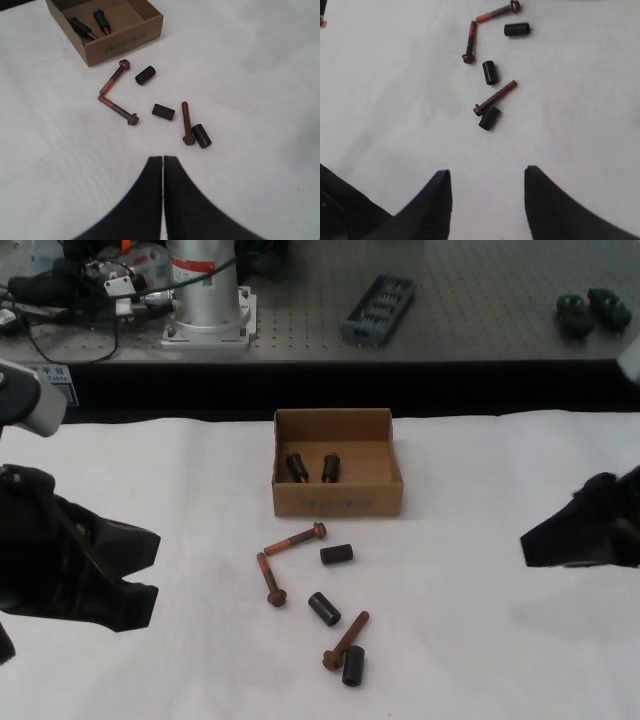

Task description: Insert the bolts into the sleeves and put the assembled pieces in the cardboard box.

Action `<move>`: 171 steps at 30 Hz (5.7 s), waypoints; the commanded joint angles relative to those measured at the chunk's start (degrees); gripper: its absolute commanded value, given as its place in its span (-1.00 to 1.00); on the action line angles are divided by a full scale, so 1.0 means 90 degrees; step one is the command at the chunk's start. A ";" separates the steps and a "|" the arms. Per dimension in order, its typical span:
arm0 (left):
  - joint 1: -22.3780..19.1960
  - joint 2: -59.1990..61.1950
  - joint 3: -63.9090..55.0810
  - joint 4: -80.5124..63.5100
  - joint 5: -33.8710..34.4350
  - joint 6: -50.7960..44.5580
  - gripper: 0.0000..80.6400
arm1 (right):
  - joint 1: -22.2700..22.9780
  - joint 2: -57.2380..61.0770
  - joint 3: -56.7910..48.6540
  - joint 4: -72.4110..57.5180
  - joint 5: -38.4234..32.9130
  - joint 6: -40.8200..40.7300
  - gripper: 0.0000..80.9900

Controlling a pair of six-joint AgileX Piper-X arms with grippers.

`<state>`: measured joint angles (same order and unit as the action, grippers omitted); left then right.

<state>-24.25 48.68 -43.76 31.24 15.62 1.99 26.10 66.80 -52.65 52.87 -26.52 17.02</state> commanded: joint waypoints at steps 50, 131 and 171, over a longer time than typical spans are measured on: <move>0.0001 -0.0048 -0.0018 -0.0493 0.0019 -0.0080 -0.98 | 0.2029 0.4471 -0.1574 -0.0986 0.1011 0.2343 -0.32; 0.0001 0.1136 -0.0013 -0.0879 0.0570 0.0488 -0.19 | 0.2079 -0.0335 -0.0133 0.0910 0.1691 0.0341 -0.94; -0.0512 0.7556 -0.3971 -0.1996 -0.0660 0.3188 -0.17 | 0.1137 -0.0675 -0.0133 0.1358 0.1700 -0.1003 -0.94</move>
<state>-28.73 116.29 -78.54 12.68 10.04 29.85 36.94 61.44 -53.73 64.97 -10.01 9.03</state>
